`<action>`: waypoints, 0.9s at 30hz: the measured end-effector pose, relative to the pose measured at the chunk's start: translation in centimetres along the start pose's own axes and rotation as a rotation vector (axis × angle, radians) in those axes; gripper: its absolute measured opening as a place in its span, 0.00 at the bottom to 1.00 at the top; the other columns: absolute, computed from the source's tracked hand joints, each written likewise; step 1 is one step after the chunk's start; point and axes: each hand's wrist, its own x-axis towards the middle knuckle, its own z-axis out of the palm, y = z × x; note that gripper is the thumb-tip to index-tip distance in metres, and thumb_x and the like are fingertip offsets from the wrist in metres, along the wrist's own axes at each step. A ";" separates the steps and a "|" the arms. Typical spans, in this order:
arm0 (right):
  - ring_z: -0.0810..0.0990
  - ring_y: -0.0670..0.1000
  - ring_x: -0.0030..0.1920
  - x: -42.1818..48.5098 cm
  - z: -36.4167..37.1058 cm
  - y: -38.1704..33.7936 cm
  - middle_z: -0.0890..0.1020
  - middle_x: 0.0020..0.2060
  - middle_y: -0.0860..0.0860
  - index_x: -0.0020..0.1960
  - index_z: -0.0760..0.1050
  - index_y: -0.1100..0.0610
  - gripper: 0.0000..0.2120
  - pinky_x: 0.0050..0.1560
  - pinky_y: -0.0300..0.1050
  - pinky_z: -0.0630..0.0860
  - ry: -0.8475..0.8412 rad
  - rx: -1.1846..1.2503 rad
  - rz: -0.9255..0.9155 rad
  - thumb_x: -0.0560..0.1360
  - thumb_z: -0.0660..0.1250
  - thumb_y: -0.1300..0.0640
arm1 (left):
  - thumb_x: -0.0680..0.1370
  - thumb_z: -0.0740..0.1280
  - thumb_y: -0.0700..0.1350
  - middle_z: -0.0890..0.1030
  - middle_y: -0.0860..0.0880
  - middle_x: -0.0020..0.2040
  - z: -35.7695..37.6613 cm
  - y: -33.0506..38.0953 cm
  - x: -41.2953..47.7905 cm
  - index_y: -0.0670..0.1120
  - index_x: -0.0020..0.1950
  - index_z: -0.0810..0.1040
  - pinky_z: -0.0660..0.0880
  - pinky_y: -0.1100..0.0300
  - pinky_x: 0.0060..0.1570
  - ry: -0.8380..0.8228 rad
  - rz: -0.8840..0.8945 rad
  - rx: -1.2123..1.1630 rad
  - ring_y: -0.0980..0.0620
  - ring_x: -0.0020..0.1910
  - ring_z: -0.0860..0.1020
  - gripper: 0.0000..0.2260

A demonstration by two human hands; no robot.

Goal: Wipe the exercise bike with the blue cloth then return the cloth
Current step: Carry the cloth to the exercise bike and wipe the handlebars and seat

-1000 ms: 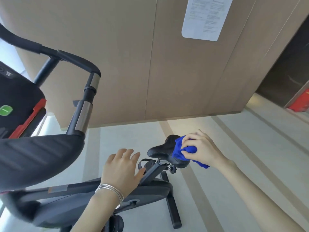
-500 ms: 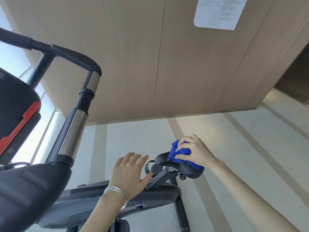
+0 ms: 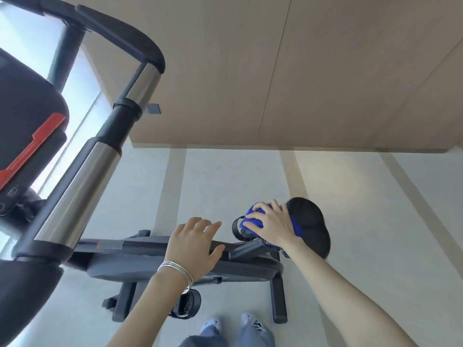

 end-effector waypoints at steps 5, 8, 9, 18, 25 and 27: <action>0.77 0.56 0.50 -0.3 0.9 1.0 0.79 0.57 0.46 0.52 0.78 0.43 0.10 0.47 0.54 0.74 -0.046 -0.187 -0.187 0.72 0.64 0.44 | 0.63 0.65 0.58 0.84 0.55 0.41 1.5 2.3 1.2 0.52 0.49 0.83 0.79 0.57 0.35 -0.043 -0.044 -0.036 0.51 0.43 0.83 0.19; 0.78 0.56 0.51 -1.6 1.4 3.4 0.78 0.58 0.47 0.56 0.77 0.41 0.15 0.47 0.51 0.75 0.004 -0.186 -0.242 0.69 0.70 0.47 | 0.63 0.66 0.57 0.84 0.54 0.41 2.2 3.4 2.0 0.52 0.49 0.83 0.79 0.57 0.35 -0.058 -0.048 -0.050 0.50 0.43 0.83 0.19; 0.77 0.55 0.52 -2.0 1.4 4.3 0.78 0.58 0.46 0.57 0.76 0.41 0.15 0.48 0.51 0.74 0.029 -0.183 -0.246 0.70 0.68 0.47 | 0.63 0.66 0.57 0.84 0.54 0.41 2.4 3.6 2.2 0.51 0.49 0.83 0.79 0.57 0.35 -0.060 -0.049 -0.057 0.50 0.43 0.83 0.19; 0.79 0.56 0.46 1.3 1.6 1.1 0.82 0.50 0.45 0.50 0.80 0.40 0.17 0.42 0.51 0.75 -0.057 -0.286 -0.212 0.63 0.72 0.38 | 0.58 0.76 0.56 0.83 0.57 0.40 4.6 3.2 1.8 0.53 0.48 0.83 0.78 0.61 0.33 -0.099 -0.082 -0.049 0.53 0.40 0.82 0.21; 0.78 0.54 0.48 -0.9 1.8 5.6 0.80 0.57 0.44 0.53 0.79 0.39 0.11 0.43 0.49 0.73 0.082 -0.220 -0.359 0.70 0.70 0.46 | 0.59 0.78 0.53 0.84 0.55 0.41 4.8 3.4 3.0 0.51 0.50 0.83 0.79 0.58 0.35 -0.115 -0.088 -0.067 0.50 0.42 0.83 0.21; 0.79 0.54 0.46 -1.7 1.2 7.1 0.81 0.54 0.43 0.52 0.79 0.39 0.12 0.41 0.48 0.72 0.115 -0.166 -0.286 0.69 0.70 0.47 | 0.63 0.76 0.52 0.84 0.53 0.44 4.7 3.4 3.4 0.50 0.54 0.82 0.79 0.55 0.38 -0.147 -0.090 -0.102 0.49 0.46 0.82 0.20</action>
